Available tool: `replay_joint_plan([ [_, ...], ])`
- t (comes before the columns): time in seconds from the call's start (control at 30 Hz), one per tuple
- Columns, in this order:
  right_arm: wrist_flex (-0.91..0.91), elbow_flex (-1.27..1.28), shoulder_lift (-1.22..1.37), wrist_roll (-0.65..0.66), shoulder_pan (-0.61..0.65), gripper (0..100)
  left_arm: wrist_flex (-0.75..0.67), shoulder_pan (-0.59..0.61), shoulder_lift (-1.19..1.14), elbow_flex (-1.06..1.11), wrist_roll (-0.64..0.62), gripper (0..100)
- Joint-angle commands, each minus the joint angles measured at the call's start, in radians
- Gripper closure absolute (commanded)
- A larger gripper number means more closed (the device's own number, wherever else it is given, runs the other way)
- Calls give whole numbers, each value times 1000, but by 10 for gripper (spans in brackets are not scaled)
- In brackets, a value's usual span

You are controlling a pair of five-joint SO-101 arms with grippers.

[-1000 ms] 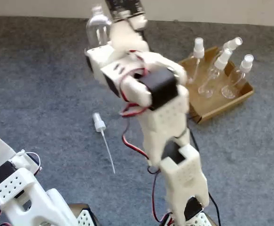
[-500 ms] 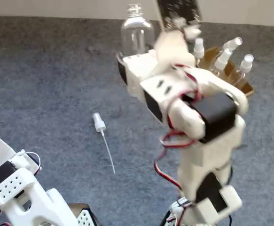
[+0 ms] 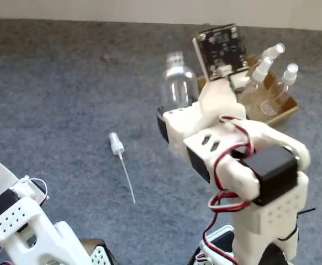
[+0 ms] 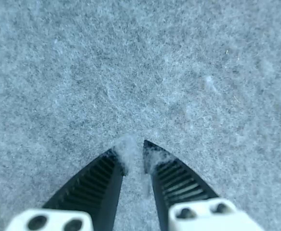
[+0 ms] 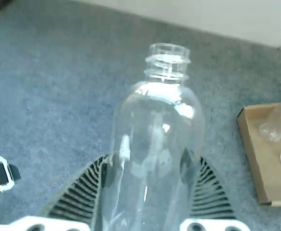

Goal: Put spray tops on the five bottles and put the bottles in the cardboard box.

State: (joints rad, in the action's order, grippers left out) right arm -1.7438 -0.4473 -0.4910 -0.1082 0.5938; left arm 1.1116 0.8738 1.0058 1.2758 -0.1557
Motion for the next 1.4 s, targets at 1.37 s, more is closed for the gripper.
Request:
replay_joint_plan([
  [1.37,1293,1759,-246,359,-156,897,-21,-19,-1,-2,6,995],
])
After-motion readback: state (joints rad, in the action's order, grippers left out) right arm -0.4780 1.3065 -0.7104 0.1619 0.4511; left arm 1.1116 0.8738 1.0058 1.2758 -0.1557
